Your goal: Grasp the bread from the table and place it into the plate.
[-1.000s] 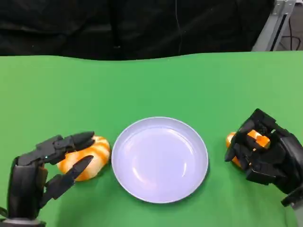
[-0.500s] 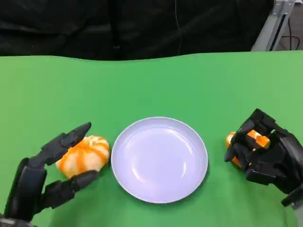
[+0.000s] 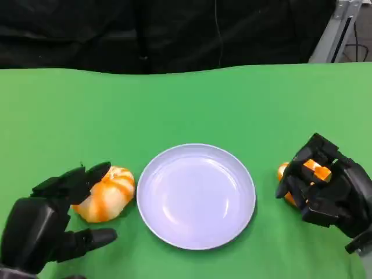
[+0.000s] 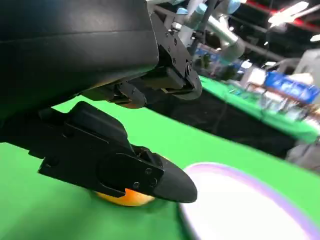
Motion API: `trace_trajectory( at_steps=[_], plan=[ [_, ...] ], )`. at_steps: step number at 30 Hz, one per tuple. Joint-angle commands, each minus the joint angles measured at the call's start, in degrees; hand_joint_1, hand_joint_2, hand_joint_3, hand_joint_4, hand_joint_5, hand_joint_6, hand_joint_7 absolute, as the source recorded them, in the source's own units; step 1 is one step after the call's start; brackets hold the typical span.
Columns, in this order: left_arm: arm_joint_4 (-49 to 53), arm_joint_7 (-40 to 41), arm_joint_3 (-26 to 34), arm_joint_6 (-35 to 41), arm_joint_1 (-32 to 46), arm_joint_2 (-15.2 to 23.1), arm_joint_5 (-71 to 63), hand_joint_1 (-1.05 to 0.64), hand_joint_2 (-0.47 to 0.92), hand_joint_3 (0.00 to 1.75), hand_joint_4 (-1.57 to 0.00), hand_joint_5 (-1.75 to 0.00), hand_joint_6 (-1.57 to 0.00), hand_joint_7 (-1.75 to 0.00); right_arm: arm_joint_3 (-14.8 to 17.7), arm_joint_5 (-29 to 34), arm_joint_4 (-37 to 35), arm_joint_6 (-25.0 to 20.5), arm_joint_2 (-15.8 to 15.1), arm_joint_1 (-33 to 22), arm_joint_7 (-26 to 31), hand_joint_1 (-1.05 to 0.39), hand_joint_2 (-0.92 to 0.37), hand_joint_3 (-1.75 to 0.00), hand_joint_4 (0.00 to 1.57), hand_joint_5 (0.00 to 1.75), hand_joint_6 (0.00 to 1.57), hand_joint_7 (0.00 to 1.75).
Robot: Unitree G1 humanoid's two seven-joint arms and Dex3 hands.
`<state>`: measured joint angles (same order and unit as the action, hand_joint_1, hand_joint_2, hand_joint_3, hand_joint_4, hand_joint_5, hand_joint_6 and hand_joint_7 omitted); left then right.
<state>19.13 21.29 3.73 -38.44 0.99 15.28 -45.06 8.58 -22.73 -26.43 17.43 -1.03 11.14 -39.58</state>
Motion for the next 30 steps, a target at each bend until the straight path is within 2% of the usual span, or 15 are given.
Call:
trace_trajectory(
  at_steps=[1,7,23,30],
  plan=[
    [-0.40,3.20,-2.39,2.87,-0.17,2.75,-0.84,-0.90,0.92,0.17,-0.46,0.00,-0.44,0.00,0.65,-0.77,-0.15,0.14,-0.72,0.71,-0.31,0.13,-0.69,-1.11,0.48,1.75,0.37,1.61],
    [1.91,3.05,-6.28,7.65,-3.06,4.90,-1.27,-0.93,0.92,0.21,-0.36,0.00,-0.43,0.00,0.47,-0.16,-0.43,0.82,-0.53,0.66,0.06,0.14,-0.68,-1.10,0.48,1.75,0.38,1.61],
    [7.98,1.76,-13.60,12.83,-10.52,6.02,1.63,-0.92,0.92,0.25,-0.39,-0.01,-0.41,0.00,0.51,-0.32,-0.06,0.23,-0.56,0.47,0.38,0.14,-0.69,-1.08,0.47,1.75,0.39,1.59],
    [8.90,2.47,-15.02,13.39,-11.40,6.35,2.39,-0.92,0.92,0.25,-0.40,-0.01,-0.42,0.00,0.52,-0.38,0.02,0.02,-0.63,0.42,0.38,0.13,-0.69,-1.08,0.45,1.75,0.39,1.58]
  ],
)
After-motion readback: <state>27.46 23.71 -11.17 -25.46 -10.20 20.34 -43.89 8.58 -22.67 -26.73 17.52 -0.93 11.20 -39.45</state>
